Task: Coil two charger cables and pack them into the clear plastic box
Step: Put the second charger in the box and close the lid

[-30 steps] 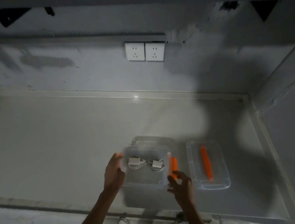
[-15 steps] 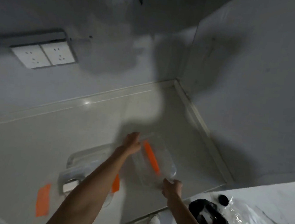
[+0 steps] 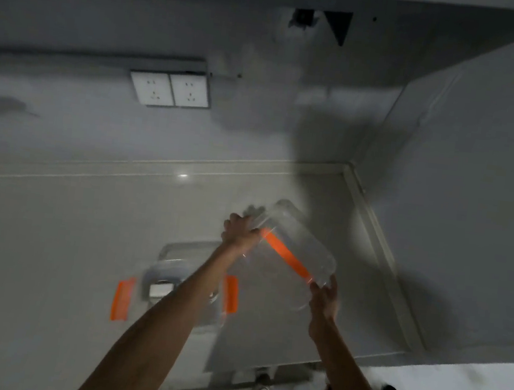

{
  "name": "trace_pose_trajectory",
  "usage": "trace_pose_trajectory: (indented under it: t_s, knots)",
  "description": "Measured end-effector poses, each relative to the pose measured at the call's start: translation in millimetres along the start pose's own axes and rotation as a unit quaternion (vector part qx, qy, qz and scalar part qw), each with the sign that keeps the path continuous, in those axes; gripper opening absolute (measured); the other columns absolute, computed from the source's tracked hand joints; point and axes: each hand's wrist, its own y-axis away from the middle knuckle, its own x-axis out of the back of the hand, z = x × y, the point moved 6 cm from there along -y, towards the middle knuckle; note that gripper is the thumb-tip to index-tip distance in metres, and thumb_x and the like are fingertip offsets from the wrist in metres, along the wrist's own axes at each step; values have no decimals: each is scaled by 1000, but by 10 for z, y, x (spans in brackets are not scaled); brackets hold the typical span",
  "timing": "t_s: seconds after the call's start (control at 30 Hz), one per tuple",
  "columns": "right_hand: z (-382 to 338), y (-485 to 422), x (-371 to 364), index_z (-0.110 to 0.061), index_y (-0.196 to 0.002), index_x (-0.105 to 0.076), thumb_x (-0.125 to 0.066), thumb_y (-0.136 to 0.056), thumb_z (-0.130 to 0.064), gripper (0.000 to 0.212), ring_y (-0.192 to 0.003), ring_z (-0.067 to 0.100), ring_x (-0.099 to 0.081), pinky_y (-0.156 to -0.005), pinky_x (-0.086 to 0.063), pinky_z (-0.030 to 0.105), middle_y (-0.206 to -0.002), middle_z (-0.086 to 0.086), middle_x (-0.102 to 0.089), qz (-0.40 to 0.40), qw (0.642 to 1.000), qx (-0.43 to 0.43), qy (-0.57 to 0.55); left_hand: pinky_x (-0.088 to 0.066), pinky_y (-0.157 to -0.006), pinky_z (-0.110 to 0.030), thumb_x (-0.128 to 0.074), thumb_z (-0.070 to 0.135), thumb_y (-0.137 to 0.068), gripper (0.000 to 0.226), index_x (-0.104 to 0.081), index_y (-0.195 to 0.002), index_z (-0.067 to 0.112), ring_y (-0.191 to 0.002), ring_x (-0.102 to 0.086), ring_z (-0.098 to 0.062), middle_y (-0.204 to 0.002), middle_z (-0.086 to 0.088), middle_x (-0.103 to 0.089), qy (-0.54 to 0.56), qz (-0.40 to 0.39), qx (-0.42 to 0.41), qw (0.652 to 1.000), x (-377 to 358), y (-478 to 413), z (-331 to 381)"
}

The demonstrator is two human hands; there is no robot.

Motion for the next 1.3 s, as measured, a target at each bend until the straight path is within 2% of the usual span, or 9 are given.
trace_pose_trajectory:
  t_s: [0.17, 0.3, 0.43, 0.5, 0.63, 0.73, 0.87, 1.03, 1.3]
  knots:
    - [-730, 324, -511, -22, -127, -61, -61, -74, -13, 53, -64, 9, -49, -58, -42, 23, -80, 2, -56, -89, 988, 126, 13, -43, -95, -35, -63, 24, -83, 35, -65, -116, 11, -103, -60, -36, -112, -24, -59, 112, 128, -3, 985, 962, 525, -702]
    - [-772, 812, -918, -12, -81, -65, -68, -80, -10, 4, -69, 12, -47, -62, -37, 29, -73, -4, -53, -119, 976, 164, 74, -46, -80, -31, -69, 12, -81, 32, -64, -111, 2, -88, -64, -34, -99, -25, -64, 125, 144, 19, 981, 1270, 1037, -1459]
    - [-588, 1384, -1130, -17, -75, -67, -67, -82, -11, 9, -53, 5, -42, -55, -34, 28, -53, -9, -46, -131, 956, 219, 147, -48, -84, -34, -66, 17, -86, 37, -60, -120, 4, -93, -63, -31, -105, -19, -60, 104, 146, 68, 981, 1180, 1562, -2131]
    - [-486, 1631, -1151, -26, -88, -70, -60, -83, -22, 11, -46, 5, -41, -50, -35, 29, -47, -5, -42, -134, 935, 274, 179, -44, -85, -32, -62, 13, -88, 40, -56, -127, 4, -98, -59, -34, -101, -16, -53, 94, 139, 83, 982, 1083, 1800, -2309]
    - [-227, 1727, -1073, -32, -131, -56, -54, -87, -28, 44, -60, 22, -60, -55, -52, 34, -68, 4, -62, -125, 914, 318, 221, -43, -75, -30, -55, 9, -83, 57, -47, -139, 8, -91, -57, -35, -93, -19, -55, 79, 127, 67, 987, 865, 2046, -2435]
    - [-234, 1714, -1086, -27, -132, -57, -45, -90, -38, 44, -58, 23, -58, -56, -53, 35, -65, 5, -62, -137, 887, 363, 251, -47, -89, -38, -52, -1, -82, 65, -38, -145, 10, -103, -57, -38, -110, -24, -57, 77, 139, 82, 984, 852, 2057, -2373]
    - [-313, 1596, -1223, -2, -128, -59, -59, -80, -11, 48, -83, 42, -64, -78, -52, 43, -90, 27, -67, -105, 892, 345, 272, -42, -96, -39, -52, 0, -79, 60, -47, -138, 5, -111, -55, -42, -119, -24, -57, 39, 148, 79, 985, 985, 1857, -2283]
    - [-187, 1547, -1403, -25, -140, -48, -48, -86, -23, 55, -80, 37, -68, -66, -46, 30, -86, 26, -68, -154, 894, 267, 324, -43, -97, -42, -46, 10, -86, 46, -46, -132, 8, -116, -53, -42, -121, -23, -54, 45, 101, 156, 982, 951, 1707, -2333]
    - [-163, 1632, -1358, -21, -141, -47, -52, -93, -16, 48, -90, 36, -69, -68, -41, 27, -99, 23, -73, -148, 908, 249, 303, -45, -96, -42, -44, 0, -83, 71, -25, -151, 11, -118, -56, -38, -127, -21, -60, 62, 133, 125, 981, 824, 1719, -2493]
